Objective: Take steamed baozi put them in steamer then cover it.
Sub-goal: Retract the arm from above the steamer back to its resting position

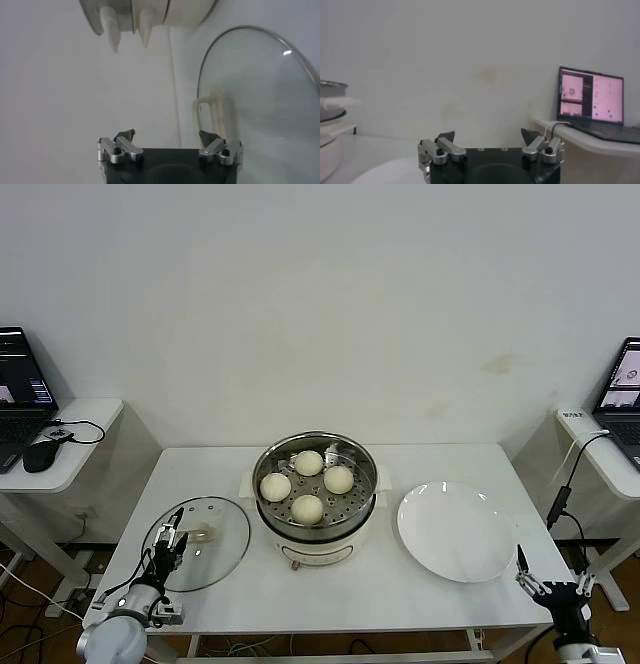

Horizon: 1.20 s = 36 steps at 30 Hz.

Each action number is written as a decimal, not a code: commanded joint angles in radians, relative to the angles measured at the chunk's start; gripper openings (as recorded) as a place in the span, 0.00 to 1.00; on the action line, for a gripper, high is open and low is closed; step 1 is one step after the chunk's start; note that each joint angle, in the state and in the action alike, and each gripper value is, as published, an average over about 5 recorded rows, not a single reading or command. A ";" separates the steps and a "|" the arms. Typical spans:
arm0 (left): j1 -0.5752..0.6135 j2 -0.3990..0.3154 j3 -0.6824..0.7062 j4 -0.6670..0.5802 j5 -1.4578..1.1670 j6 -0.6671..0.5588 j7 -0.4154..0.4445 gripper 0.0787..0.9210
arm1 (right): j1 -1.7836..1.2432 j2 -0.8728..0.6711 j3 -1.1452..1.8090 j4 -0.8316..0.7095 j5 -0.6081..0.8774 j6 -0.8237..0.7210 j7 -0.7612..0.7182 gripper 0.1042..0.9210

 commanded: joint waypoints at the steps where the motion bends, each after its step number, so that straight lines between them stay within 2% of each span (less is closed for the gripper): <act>1: -0.083 -0.002 0.024 0.094 0.020 0.000 0.001 0.88 | -0.016 0.008 0.014 -0.001 -0.002 0.005 -0.005 0.88; 25: -0.182 -0.021 0.045 0.196 0.021 -0.002 -0.004 0.88 | -0.019 0.022 0.008 -0.029 -0.008 0.020 -0.012 0.88; 28: -0.187 -0.021 0.048 0.211 0.021 -0.002 0.000 0.84 | -0.017 0.026 0.005 -0.032 -0.010 0.021 -0.013 0.88; 36: -0.195 -0.027 0.047 0.250 0.021 -0.008 -0.012 0.57 | -0.015 0.028 0.003 -0.035 -0.012 0.022 -0.015 0.88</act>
